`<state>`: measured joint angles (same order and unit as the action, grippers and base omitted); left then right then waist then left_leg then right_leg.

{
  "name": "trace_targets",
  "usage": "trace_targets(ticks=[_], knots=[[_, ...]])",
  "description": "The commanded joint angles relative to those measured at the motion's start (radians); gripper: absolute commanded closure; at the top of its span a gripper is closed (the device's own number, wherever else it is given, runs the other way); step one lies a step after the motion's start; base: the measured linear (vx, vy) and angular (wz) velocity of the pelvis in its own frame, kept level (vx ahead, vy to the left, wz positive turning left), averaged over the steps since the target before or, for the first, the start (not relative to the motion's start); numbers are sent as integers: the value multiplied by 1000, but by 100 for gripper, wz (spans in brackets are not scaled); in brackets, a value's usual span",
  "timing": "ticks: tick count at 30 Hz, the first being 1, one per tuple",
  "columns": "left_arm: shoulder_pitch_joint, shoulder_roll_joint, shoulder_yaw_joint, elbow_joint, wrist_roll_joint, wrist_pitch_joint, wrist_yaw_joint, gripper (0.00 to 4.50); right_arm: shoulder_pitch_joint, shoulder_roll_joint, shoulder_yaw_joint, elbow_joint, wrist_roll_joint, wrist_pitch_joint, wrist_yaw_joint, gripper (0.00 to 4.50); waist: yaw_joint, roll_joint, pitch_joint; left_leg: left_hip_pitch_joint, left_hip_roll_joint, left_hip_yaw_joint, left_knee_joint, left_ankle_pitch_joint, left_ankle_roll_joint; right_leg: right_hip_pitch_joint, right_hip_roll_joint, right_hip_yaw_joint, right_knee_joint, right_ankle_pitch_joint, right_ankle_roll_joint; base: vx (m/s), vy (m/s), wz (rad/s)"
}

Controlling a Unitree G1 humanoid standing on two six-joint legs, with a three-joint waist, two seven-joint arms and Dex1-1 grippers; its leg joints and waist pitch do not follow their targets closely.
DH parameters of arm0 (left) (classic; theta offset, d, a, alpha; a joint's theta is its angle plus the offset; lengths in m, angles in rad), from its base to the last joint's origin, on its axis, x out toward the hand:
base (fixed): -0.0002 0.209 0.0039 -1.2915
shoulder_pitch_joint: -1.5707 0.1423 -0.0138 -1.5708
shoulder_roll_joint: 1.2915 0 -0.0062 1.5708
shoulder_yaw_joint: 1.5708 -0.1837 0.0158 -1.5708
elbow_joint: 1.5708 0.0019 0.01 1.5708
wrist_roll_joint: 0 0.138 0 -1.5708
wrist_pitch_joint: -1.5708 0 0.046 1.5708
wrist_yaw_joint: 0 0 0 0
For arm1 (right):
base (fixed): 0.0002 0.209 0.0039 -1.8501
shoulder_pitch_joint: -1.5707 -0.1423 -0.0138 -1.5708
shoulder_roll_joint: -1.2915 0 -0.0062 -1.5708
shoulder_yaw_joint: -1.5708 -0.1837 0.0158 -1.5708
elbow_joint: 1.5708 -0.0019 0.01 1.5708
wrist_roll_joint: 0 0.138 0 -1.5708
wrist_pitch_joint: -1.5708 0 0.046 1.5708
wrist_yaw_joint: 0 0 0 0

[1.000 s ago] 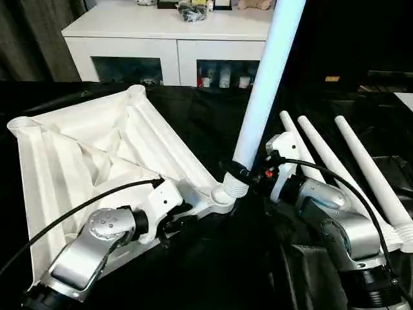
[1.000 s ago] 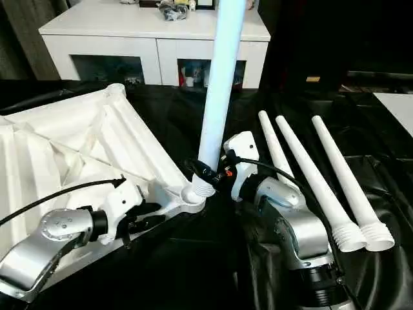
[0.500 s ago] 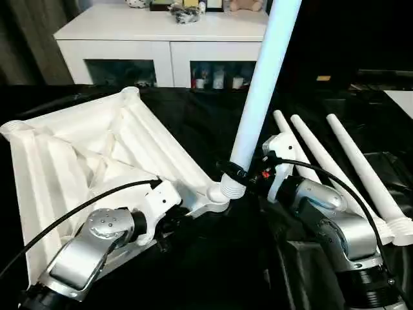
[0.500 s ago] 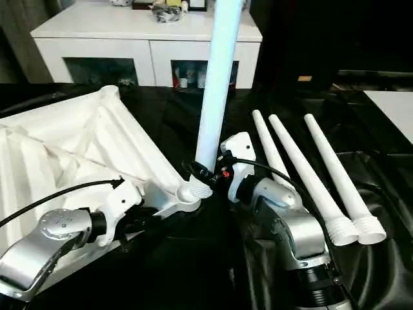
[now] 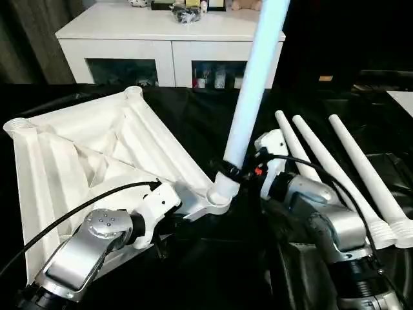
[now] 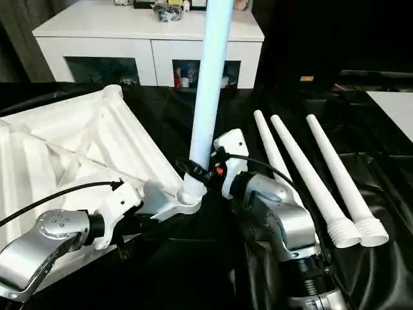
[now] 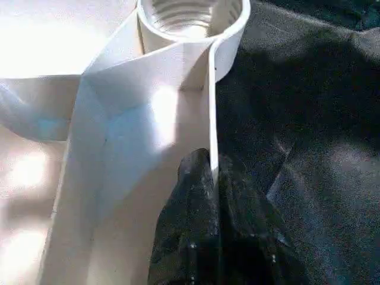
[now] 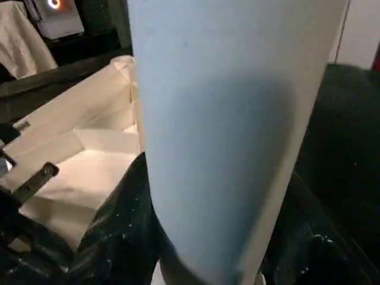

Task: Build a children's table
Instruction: Insert table leg to table base

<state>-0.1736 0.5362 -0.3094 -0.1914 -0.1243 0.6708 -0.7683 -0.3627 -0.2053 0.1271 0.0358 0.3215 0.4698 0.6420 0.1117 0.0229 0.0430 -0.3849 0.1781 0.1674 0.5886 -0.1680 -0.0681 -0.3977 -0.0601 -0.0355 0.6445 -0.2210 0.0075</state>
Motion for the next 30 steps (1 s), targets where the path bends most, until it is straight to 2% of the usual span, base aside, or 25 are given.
trace_targets(ticks=[1,5,6,7,8,10,12,16,17,20,24,28,30], knots=[[-4,-7,4,31,0,11,19,449,-30,5,-1,7,13,8,5,263,-1,2,-49,20,41,-18,-77,-304,-29,28,-69,45,-101,-267,-146,0,0,0],[-15,-28,23,41,-4,15,39,450,-40,17,-7,28,34,28,21,264,0,0,-48,19,41,-17,-76,-304,-26,27,-70,46,-103,-280,-141,0,0,0],[-18,-32,28,40,-8,16,39,450,-43,19,-2,41,31,29,29,264,-2,-4,-48,18,40,-17,-77,-304,-24,28,-70,46,-103,-289,-142,0,0,0],[-21,-36,31,39,-9,13,41,450,-47,19,5,56,26,27,35,264,-2,-1,-48,19,40,-18,-76,-305,-25,27,-71,45,-103,-299,-142,0,0,0],[-27,-41,34,45,-6,9,48,450,-53,19,11,72,20,23,40,264,-4,-9,-47,19,41,-16,-76,-305,-24,26,-70,45,-106,-306,-141,0,0,0],[-29,-42,30,49,1,-5,52,450,-65,26,21,105,7,10,42,264,-2,-8,-48,18,41,-17,-75,-292,-22,26,-72,46,-104,-304,-140,0,0,0],[-25,-54,33,52,-1,-4,63,450,-77,39,27,133,-2,2,39,264,-3,-13,-49,16,41,-16,-75,-277,-18,28,-72,45,-103,-293,-139,0,0,0],[-23,-55,30,47,8,-8,68,450,-88,49,28,145,0,4,37,264,-2,-9,-50,15,42,-16,-75,-259,-14,29,-72,46,-101,-275,-140,0,0,0],[-24,-57,30,43,9,-7,68,450,-96,52,28,158,-1,0,37,264,-2,-12,-50,14,42,-15,-74,-254,-13,29,-71,46,-100,-265,-140,0,0,0],[-23,-59,30,38,6,-5,70,450,-101,55,29,177,-6,-11,38,264,-3,-11,-49,16,42,-15,-74,-260,-13,28,-72,45,-100,-268,-143,0,0,0],[-31,-68,39,43,-2,-32,67,450,-109,64,11,206,1,-22,32,264,-3,-11,-48,16,41,-15,-75,-273,-14,27,-72,46,-104,-297,-140,0,0,0],[-33,-67,40,37,-10,-46,52,450,-118,67,-14,232,4,-33,29,264,-2,-5,-50,16,42,-15,-75,-268,-17,27,-72,46,-101,-272,-143,0,0,0],[-32,-64,40,38,-9,-49,49,450,-122,67,-20,243,5,-39,27,264,-2,-7,-51,16,42,-15,-75,-268,-17,28,-70,45,-100,-263,-146,0,0,0]])
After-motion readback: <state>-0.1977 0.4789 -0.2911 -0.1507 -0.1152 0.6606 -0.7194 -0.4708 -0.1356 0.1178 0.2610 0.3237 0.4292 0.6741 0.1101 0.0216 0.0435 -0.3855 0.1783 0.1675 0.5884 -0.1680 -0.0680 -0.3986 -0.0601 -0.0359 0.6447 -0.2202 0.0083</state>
